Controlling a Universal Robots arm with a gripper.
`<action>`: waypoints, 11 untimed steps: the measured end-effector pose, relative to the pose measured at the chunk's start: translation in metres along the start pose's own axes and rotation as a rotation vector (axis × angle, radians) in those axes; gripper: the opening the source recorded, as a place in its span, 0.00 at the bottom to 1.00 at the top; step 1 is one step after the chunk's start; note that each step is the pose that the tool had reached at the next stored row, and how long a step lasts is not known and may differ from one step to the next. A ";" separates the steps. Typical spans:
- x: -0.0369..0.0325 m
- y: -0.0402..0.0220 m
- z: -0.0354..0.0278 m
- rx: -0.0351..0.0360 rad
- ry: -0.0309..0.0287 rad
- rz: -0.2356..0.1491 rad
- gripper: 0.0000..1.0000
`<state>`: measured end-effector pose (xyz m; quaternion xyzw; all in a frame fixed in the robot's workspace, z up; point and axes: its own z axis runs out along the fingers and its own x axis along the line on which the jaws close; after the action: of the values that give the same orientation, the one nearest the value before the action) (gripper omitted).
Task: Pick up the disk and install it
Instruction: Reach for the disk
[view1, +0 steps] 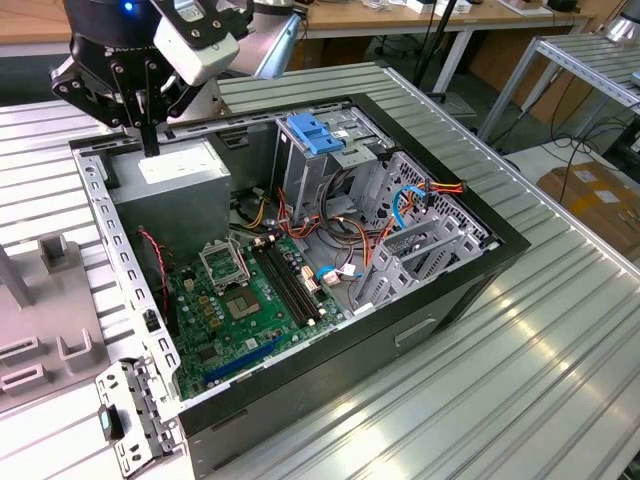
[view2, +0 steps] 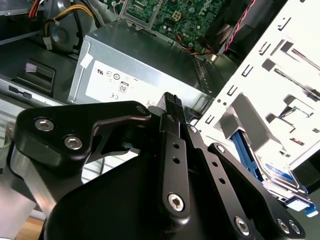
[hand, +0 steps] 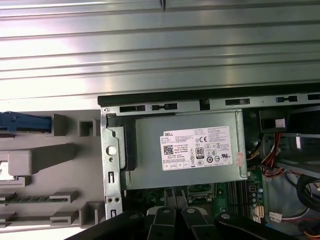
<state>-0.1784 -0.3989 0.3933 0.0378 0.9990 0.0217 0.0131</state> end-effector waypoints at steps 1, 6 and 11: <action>0.0019 -0.0001 0.0000 0.0000 0.0000 0.000 0.11; 0.0088 -0.0007 -0.0002 0.0000 0.0000 0.000 0.11; 0.0175 -0.0013 -0.0005 0.0000 0.0000 0.000 0.11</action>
<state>-0.1959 -0.3989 0.3933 0.0379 0.9990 0.0217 0.0131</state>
